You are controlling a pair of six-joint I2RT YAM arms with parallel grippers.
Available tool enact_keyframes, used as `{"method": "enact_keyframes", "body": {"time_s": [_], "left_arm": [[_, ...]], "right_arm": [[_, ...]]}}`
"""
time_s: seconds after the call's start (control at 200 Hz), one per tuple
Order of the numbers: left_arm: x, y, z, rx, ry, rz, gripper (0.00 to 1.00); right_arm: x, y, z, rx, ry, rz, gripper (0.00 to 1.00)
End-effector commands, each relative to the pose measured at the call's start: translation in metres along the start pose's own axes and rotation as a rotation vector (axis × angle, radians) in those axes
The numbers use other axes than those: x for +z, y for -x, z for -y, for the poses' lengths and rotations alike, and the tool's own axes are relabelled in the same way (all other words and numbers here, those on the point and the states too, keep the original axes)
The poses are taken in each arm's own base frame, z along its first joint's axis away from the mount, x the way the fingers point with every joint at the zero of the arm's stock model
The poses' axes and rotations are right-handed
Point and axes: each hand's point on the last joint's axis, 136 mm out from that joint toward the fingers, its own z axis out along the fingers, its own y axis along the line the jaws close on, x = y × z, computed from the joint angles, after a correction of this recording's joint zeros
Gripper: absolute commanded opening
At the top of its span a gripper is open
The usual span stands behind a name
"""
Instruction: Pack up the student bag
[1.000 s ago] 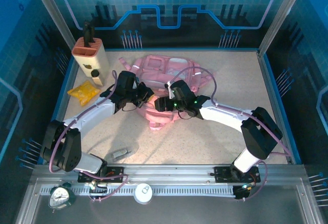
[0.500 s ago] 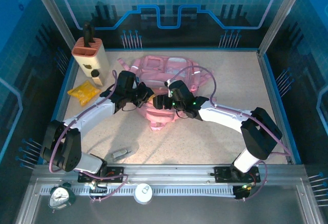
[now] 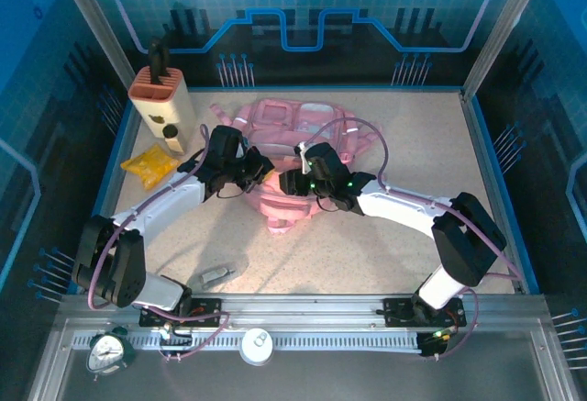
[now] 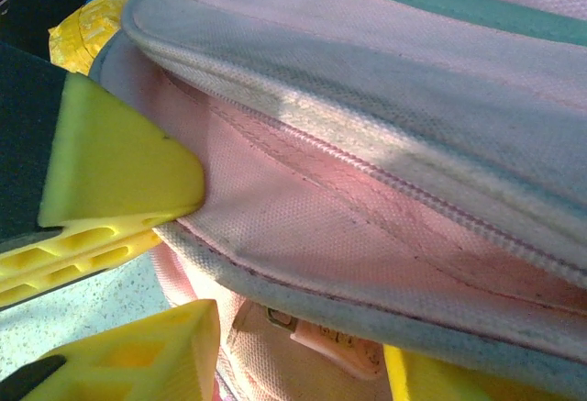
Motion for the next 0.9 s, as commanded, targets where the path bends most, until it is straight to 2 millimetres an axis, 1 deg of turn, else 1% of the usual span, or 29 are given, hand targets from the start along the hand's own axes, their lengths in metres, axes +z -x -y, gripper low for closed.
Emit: {"method": "enact_keyframes", "body": {"time_s": [0.0,0.165,0.205,0.24,0.34,0.38,0.48,0.53,0.65,0.8,0.896], "left_arm": [[-0.012,-0.011,0.038,0.085,-0.115,-0.064,0.00],[-0.013,-0.012,0.040,0.090,-0.118,-0.067,0.00],[-0.013,-0.012,0.041,0.092,-0.120,-0.068,0.00],[-0.013,-0.013,0.040,0.093,-0.118,-0.069,0.00],[-0.013,-0.012,0.039,0.097,-0.114,-0.067,0.00],[-0.012,-0.012,0.038,0.097,-0.110,-0.069,0.00],[-0.011,-0.012,0.036,0.098,-0.104,-0.070,0.00],[-0.011,-0.012,0.037,0.097,-0.105,-0.070,0.00],[-0.011,-0.011,0.037,0.101,-0.103,-0.068,0.00],[-0.012,-0.011,0.036,0.100,-0.100,-0.068,0.00],[-0.013,-0.010,0.034,0.105,-0.088,-0.063,0.00]], "right_arm": [[0.005,0.014,0.003,-0.007,0.016,0.028,0.54],[0.014,0.016,-0.002,-0.015,0.036,0.004,0.55],[0.016,0.016,-0.001,-0.014,0.035,-0.003,0.54],[0.016,0.016,-0.002,-0.013,0.038,-0.004,0.50],[0.010,0.019,-0.008,-0.009,0.067,0.003,0.45],[0.006,0.021,-0.013,-0.005,0.085,0.004,0.43],[-0.004,0.021,-0.022,-0.001,0.106,-0.004,0.38],[-0.006,0.019,-0.024,0.013,0.115,-0.018,0.34],[-0.005,0.013,-0.019,0.034,0.102,-0.044,0.31],[-0.005,0.016,-0.013,0.057,0.109,-0.058,0.26],[-0.008,0.018,-0.010,0.064,0.109,-0.064,0.26]]}}
